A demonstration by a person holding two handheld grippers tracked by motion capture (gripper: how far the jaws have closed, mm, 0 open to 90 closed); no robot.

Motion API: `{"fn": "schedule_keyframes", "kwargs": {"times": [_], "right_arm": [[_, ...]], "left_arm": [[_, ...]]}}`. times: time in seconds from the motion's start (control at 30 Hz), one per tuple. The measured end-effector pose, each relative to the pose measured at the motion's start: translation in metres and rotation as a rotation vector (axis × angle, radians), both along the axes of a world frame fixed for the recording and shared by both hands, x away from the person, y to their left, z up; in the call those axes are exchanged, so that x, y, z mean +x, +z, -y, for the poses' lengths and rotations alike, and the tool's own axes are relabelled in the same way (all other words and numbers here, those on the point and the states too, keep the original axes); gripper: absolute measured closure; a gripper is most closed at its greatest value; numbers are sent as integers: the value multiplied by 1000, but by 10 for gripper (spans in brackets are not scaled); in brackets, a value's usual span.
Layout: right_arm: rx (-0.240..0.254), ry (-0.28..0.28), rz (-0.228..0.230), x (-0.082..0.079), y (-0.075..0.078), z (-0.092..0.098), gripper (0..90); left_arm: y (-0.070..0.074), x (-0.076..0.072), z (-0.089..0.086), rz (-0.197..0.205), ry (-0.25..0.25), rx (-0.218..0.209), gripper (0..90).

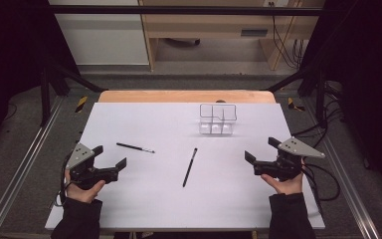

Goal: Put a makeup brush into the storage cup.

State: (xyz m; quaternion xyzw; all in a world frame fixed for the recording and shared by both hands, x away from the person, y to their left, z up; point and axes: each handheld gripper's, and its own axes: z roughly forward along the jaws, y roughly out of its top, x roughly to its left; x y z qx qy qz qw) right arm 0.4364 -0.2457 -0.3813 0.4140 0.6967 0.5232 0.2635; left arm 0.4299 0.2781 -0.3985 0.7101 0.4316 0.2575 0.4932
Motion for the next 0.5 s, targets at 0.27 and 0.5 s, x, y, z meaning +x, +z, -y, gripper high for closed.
{"fn": "schedule_keyframes", "kwargs": {"times": [0.27,0.5], "right_arm": [[-18,-10,-11,0,-1,-3,39],[-24,-23,-5,-3,3,-5,45]], "left_arm": [[-2,0,-2,-10,4,-11,31],[-6,1,2,-26,-8,1,33]]}}
